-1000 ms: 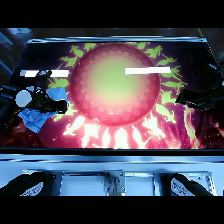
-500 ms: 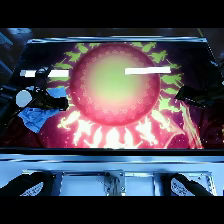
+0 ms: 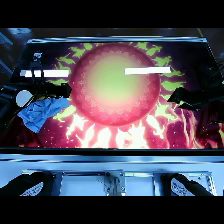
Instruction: Fold the shirts.
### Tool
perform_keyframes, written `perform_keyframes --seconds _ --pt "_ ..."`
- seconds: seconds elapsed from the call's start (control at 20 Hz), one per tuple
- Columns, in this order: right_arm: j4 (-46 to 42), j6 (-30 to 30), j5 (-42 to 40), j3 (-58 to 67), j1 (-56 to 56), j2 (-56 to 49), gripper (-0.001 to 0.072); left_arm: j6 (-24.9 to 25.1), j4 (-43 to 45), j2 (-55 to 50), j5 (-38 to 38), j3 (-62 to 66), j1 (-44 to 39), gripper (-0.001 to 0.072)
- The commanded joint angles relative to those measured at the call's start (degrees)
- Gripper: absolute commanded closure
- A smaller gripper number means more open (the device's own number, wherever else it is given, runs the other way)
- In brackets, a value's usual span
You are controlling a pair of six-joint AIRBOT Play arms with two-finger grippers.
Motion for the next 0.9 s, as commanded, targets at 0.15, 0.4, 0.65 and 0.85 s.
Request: perform_keyframes --seconds 0.15,0.4,0.65,0.85 --pt "4.07 8.15 3.04 -0.09 4.81 -0.07 0.0024 0.70 3.76 -3.85 -1.81 0.02 8.46 0.0006" --pt "-0.02 10.80 3.10 -0.15 13.64 -0.20 0.0024 -0.87 3.67 -8.87 -1.51 0.02 25.11 0.0008" --pt "-11.28 15.30 2.49 -0.15 21.73 -0.20 0.0024 6.38 3.74 -17.46 1.46 1.16 32.70 0.0006" --pt "-13.64 16.06 2.45 -0.15 24.37 -0.20 0.0025 8.92 3.67 -27.58 -2.51 6.84 32.85 0.0004"
